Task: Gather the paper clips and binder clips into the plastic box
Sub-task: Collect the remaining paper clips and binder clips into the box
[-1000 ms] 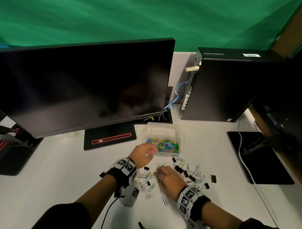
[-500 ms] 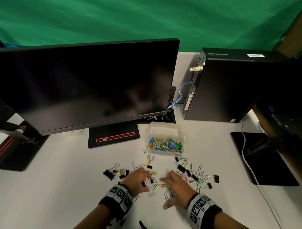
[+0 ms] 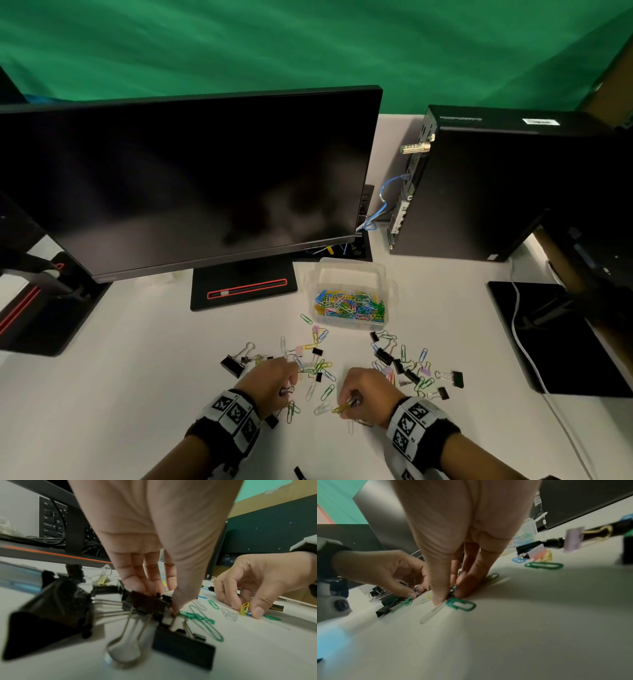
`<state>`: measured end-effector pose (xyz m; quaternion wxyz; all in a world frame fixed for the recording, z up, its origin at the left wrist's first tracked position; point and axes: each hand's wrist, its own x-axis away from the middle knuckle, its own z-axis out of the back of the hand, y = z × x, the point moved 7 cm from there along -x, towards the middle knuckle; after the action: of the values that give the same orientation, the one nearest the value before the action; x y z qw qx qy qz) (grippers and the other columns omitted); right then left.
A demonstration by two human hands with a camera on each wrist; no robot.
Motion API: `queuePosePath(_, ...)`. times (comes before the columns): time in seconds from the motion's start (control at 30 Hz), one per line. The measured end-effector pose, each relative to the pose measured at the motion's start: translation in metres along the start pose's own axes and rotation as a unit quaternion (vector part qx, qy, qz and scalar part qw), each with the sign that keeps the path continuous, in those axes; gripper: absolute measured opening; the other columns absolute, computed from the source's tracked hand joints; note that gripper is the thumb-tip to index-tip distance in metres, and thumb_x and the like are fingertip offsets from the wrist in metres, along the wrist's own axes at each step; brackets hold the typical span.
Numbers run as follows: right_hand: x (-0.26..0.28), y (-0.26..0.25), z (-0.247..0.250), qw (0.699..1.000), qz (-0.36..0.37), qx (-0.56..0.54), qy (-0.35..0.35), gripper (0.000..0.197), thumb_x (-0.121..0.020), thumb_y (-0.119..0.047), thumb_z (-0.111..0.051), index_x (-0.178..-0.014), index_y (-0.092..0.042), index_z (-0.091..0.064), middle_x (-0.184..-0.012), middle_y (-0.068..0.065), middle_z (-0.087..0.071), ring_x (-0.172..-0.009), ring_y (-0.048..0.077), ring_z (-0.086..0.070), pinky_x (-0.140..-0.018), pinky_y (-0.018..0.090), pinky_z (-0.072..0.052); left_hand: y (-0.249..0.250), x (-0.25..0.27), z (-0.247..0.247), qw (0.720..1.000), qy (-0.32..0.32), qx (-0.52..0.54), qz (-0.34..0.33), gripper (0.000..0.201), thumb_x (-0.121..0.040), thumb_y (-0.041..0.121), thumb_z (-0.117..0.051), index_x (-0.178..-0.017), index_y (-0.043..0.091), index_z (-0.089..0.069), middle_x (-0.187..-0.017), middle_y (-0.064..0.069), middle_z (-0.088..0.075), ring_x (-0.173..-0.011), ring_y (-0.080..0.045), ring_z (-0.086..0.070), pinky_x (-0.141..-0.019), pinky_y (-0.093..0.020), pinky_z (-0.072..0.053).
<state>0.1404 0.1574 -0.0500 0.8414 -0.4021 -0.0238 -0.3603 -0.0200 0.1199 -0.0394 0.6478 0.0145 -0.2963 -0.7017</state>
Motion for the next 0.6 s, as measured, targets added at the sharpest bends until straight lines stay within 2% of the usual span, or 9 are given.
queuePosePath(0.1,-0.003,-0.004,0.001,0.999,0.002,0.028,-0.023,0.014,-0.075,-0.020,-0.071,-0.083,-0.008,-0.068,-0.068,-0.021,-0.040,-0.075,0.008,-0.047,-0.072,0.024,-0.041,0.005,0.002,0.003,1.000,0.009,-0.017,0.005,0.036,-0.081,0.028,-0.057,-0.115,0.022,-0.048,-0.109,0.005,-0.048,-0.104,-0.013,-0.043,-0.086,-0.021,-0.035)
queuePosePath(0.13,-0.003,-0.004,0.003,0.999,0.002,0.030,-0.025,0.014,-0.076,-0.020,-0.070,-0.082,-0.008,-0.068,-0.067,-0.020,-0.040,-0.072,0.007,-0.046,-0.072,0.023,-0.041,0.007,0.002,0.001,1.000,0.007,-0.017,0.007,0.046,-0.079,0.034,-0.061,-0.121,0.022,-0.045,-0.118,0.003,-0.048,-0.112,-0.014,-0.043,-0.093,-0.023,-0.036)
queuePosePath(0.2,-0.004,0.000,0.007,0.999,-0.011,0.030,-0.021,0.015,-0.077,-0.021,-0.070,-0.084,-0.008,-0.067,-0.066,-0.020,-0.041,-0.063,0.000,-0.042,-0.064,0.012,-0.036,0.016,0.000,-0.006,1.000,0.004,-0.008,0.000,0.066,-0.074,0.042,-0.068,-0.130,0.020,-0.040,-0.133,0.000,-0.041,-0.125,-0.017,-0.037,-0.106,-0.028,-0.033)
queuePosePath(0.27,-0.005,0.007,0.013,0.999,-0.032,0.028,-0.009,0.017,-0.077,-0.023,-0.070,-0.086,-0.010,-0.066,-0.067,-0.019,-0.042,-0.061,-0.004,-0.040,-0.059,0.007,-0.030,0.023,-0.004,-0.014,1.000,-0.003,-0.011,0.003,0.079,-0.071,0.047,-0.070,-0.134,0.016,-0.036,-0.139,-0.003,-0.035,-0.132,-0.019,-0.031,-0.112,-0.030,-0.028)
queuePosePath(0.33,-0.007,0.013,0.017,0.999,-0.048,0.017,0.007,0.024,-0.074,-0.028,-0.072,-0.091,-0.015,-0.062,-0.070,-0.017,-0.044,-0.062,-0.003,-0.041,-0.060,0.010,-0.033,0.025,-0.008,-0.021,1.000,0.001,-0.021,0.011,0.079,-0.071,0.049,-0.068,-0.133,0.014,-0.036,-0.137,-0.004,-0.035,-0.131,-0.021,-0.032,-0.111,-0.034,-0.031)
queuePosePath(0.47,-0.016,0.015,0.014,0.997,-0.065,0.027,0.022,0.050,-0.069,-0.041,-0.073,-0.112,-0.027,-0.051,-0.090,-0.006,-0.044,-0.081,0.013,-0.048,-0.078,0.031,-0.044,0.026,-0.016,-0.021,0.999,0.030,-0.017,0.008,0.055,-0.084,0.046,-0.044,-0.128,0.014,-0.042,-0.127,-0.005,-0.042,-0.120,-0.022,-0.042,-0.103,-0.035,-0.038)
queuePosePath(0.53,-0.022,0.009,0.012,0.996,-0.074,0.032,0.030,0.057,-0.068,-0.040,-0.074,-0.118,-0.027,-0.049,-0.096,-0.006,-0.041,-0.089,0.015,-0.050,-0.083,0.031,-0.044,0.027,-0.021,-0.016,0.999,0.043,-0.011,0.011,0.042,-0.090,0.034,-0.046,-0.127,0.014,-0.044,-0.125,-0.005,-0.045,-0.117,-0.022,-0.046,-0.100,-0.032,-0.039)
queuePosePath(0.6,-0.029,0.006,0.010,0.995,-0.085,0.028,0.035,0.065,-0.065,-0.039,-0.077,-0.122,-0.026,-0.047,-0.099,-0.007,-0.038,-0.098,0.018,-0.052,-0.082,0.030,-0.044,0.028,-0.026,-0.012,0.999,0.051,0.002,0.018,0.038,-0.090,0.024,-0.051,-0.126,0.014,-0.045,-0.124,-0.006,-0.046,-0.115,-0.022,-0.048,-0.097,-0.029,-0.039)
